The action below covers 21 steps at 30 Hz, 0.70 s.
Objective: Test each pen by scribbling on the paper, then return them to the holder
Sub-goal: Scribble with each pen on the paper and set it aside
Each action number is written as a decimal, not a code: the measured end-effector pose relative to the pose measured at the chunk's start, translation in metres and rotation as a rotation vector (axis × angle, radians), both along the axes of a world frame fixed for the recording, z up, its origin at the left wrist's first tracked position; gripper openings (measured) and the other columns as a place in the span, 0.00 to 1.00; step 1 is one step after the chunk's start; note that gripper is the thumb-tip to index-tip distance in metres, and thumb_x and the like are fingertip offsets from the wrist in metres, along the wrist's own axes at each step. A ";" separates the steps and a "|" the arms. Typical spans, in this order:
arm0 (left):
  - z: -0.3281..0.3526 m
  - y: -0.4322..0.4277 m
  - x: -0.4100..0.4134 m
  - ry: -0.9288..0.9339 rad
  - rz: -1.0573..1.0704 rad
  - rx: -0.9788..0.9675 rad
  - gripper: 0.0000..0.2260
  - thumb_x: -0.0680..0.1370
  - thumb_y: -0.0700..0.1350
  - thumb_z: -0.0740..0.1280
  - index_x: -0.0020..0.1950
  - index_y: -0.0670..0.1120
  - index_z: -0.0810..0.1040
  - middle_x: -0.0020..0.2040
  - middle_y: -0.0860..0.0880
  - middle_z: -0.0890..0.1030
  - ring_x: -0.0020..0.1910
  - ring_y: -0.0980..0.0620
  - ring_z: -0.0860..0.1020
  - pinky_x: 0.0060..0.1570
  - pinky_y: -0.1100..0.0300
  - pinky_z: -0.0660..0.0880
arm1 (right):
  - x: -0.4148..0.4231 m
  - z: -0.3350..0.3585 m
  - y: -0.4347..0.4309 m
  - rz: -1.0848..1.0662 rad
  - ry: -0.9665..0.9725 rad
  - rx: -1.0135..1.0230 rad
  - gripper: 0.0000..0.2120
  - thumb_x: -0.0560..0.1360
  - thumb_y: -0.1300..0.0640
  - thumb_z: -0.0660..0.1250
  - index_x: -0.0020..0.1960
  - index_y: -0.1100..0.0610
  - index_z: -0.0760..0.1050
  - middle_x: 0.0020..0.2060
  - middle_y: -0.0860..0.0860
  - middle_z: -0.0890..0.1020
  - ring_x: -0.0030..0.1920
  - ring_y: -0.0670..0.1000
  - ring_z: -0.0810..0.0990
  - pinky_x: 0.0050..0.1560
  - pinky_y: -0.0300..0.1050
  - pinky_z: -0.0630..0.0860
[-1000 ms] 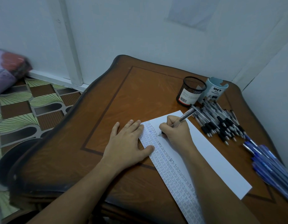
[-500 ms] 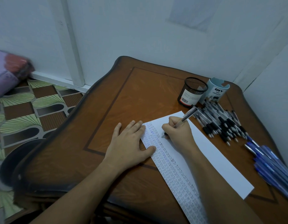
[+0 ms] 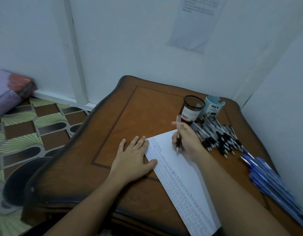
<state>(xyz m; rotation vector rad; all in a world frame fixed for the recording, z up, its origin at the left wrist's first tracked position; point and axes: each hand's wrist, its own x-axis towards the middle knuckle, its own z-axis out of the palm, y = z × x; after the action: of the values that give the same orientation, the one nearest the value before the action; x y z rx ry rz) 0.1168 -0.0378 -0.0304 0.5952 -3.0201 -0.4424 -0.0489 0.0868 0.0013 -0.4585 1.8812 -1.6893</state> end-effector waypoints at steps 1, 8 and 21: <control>0.000 0.000 0.000 0.000 -0.003 -0.002 0.37 0.76 0.69 0.47 0.81 0.52 0.50 0.81 0.55 0.47 0.79 0.56 0.43 0.75 0.47 0.36 | 0.001 0.003 0.003 0.033 -0.023 0.001 0.12 0.84 0.48 0.57 0.61 0.53 0.73 0.29 0.52 0.76 0.29 0.52 0.73 0.28 0.43 0.64; 0.001 -0.002 0.003 0.102 -0.005 0.092 0.35 0.77 0.68 0.56 0.79 0.52 0.56 0.81 0.54 0.52 0.79 0.56 0.47 0.76 0.48 0.38 | 0.016 0.022 0.019 0.025 -0.148 -0.015 0.05 0.74 0.53 0.72 0.46 0.54 0.78 0.37 0.52 0.76 0.34 0.50 0.70 0.36 0.43 0.72; 0.016 -0.032 0.056 0.274 0.104 0.347 0.25 0.76 0.50 0.71 0.72 0.47 0.72 0.73 0.49 0.70 0.74 0.53 0.65 0.70 0.65 0.58 | 0.062 0.054 -0.005 0.162 0.092 0.231 0.09 0.75 0.63 0.72 0.55 0.55 0.82 0.41 0.53 0.79 0.39 0.52 0.75 0.37 0.43 0.73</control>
<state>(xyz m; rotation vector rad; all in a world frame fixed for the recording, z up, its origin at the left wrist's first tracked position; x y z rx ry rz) 0.1730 -0.0696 -0.0148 0.6413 -2.6552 -0.9663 0.0128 0.0815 0.0554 -0.5855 2.0162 -1.3484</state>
